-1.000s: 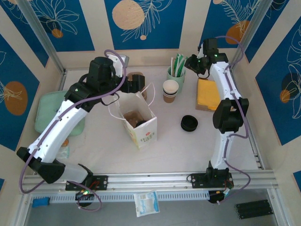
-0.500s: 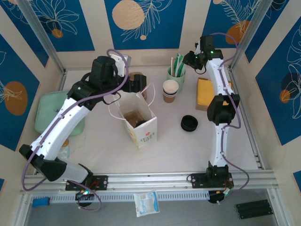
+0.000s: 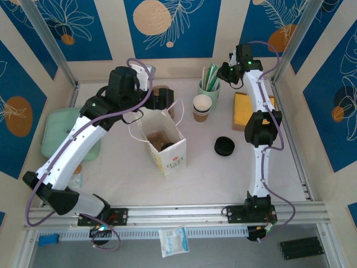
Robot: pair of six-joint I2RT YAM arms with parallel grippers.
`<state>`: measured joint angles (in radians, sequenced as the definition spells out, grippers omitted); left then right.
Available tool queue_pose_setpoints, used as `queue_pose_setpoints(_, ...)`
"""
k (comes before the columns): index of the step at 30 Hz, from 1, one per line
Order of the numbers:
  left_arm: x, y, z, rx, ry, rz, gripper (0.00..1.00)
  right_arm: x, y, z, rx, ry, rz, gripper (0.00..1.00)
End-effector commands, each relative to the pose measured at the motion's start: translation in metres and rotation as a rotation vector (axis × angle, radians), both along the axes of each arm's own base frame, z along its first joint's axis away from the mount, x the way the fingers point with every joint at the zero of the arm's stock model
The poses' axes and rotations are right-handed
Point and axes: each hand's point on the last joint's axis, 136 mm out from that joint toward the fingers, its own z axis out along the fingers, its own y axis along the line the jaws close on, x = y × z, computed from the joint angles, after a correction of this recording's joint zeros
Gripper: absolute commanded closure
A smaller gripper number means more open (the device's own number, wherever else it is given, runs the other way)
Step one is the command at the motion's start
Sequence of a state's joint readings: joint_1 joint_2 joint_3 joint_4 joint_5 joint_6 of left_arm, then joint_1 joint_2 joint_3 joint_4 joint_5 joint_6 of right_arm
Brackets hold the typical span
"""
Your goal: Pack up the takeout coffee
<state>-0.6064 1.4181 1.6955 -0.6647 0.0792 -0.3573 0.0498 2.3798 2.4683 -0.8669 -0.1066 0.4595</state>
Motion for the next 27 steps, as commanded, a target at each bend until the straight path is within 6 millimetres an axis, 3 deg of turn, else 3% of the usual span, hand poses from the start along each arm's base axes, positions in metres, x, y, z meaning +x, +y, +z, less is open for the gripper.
queue_pose_setpoints(1,0.000,-0.007,0.011,-0.032,-0.033,-0.030,0.01,-0.006,0.006,0.015,0.017,-0.016,0.035,0.85)
queue_pose_setpoints(8,0.000,-0.008,0.011,-0.041,-0.033,-0.035,0.01,-0.016,0.011,0.030,-0.008,-0.048,0.048,0.83)
queue_pose_setpoints(13,-0.002,-0.008,0.011,-0.044,-0.035,-0.038,0.01,-0.023,0.017,0.032,-0.024,-0.055,0.056,0.74)
queue_pose_setpoints(27,-0.001,-0.009,0.010,-0.046,-0.038,-0.042,0.01,-0.025,0.019,0.023,-0.036,-0.045,0.062,0.84)
